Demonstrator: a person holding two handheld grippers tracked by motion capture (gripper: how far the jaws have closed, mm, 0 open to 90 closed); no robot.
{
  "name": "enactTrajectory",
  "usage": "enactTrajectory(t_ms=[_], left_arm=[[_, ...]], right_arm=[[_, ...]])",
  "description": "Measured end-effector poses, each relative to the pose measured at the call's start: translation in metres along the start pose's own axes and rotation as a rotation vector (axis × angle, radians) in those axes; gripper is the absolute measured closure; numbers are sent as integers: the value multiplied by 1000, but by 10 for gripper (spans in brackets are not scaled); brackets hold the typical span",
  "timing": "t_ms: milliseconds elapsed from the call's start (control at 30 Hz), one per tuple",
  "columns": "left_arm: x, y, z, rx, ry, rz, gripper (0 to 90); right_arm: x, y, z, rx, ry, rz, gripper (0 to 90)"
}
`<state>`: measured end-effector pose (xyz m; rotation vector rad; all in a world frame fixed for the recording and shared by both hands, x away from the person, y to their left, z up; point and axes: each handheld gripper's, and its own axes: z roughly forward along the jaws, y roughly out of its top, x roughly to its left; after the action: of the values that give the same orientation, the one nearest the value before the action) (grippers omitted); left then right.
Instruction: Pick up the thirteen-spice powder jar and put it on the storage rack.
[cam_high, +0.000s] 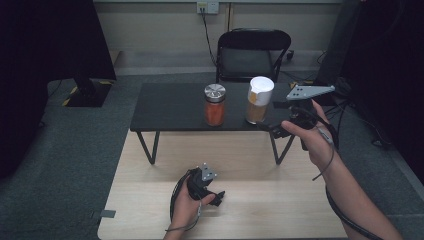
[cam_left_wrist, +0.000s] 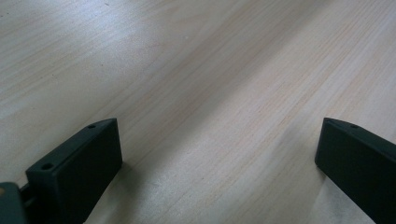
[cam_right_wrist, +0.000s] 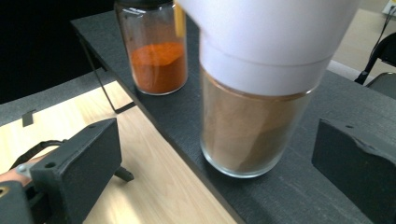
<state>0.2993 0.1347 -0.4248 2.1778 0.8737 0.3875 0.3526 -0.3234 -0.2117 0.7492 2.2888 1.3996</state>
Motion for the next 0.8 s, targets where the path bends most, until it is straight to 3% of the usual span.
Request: enactTrajectory(t_ms=[800], left_arm=[[0,0,0,-1,0,1,0]], right_arm=[[7,-26,-3,-35,40,16,5]])
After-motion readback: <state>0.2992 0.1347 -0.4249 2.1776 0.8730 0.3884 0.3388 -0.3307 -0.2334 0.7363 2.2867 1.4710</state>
